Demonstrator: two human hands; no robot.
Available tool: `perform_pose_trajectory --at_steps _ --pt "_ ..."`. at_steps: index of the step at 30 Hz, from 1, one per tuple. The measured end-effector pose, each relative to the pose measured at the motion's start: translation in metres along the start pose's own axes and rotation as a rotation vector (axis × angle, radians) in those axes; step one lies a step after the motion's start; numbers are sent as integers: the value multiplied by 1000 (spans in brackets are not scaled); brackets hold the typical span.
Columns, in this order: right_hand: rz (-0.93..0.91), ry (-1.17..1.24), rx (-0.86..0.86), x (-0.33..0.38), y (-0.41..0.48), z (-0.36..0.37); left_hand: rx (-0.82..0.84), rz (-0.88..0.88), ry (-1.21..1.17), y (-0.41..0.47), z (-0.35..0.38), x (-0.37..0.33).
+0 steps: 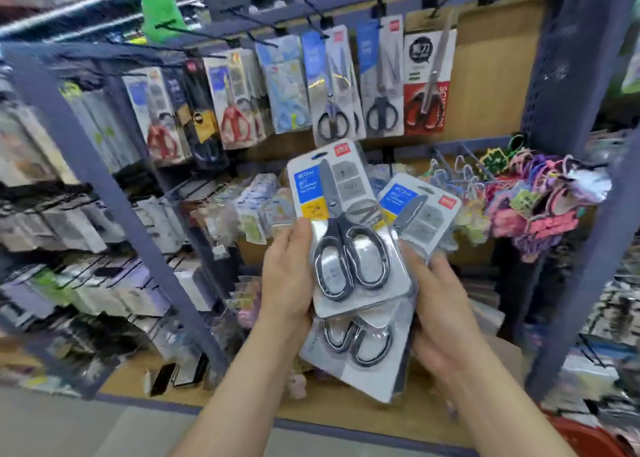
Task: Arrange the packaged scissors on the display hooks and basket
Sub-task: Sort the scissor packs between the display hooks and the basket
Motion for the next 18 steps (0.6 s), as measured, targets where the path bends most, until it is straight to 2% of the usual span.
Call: perform_pose_trajectory --at_steps 6,8,13,16,18 --pt "-201 -164 -84 -25 16 57 -79 69 47 24 -55 -22" --pt "-175 -152 -50 -32 18 70 -111 112 70 29 -68 -26" --pt "19 -139 178 -47 28 91 -166 205 180 44 -94 -29" --pt "18 -150 158 -48 39 92 -128 137 120 53 -99 -30" --pt "1 -188 127 -43 44 91 -77 45 -12 61 -101 -30"
Point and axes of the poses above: each hand's wrist, its own y-axis towards the middle knuckle, its own z-axis out of the palm, x = y × z, the point moved 1 cm from there along y, towards the middle knuckle, and after that the axes turned 11 degrees about y, right-handed, at the moved point
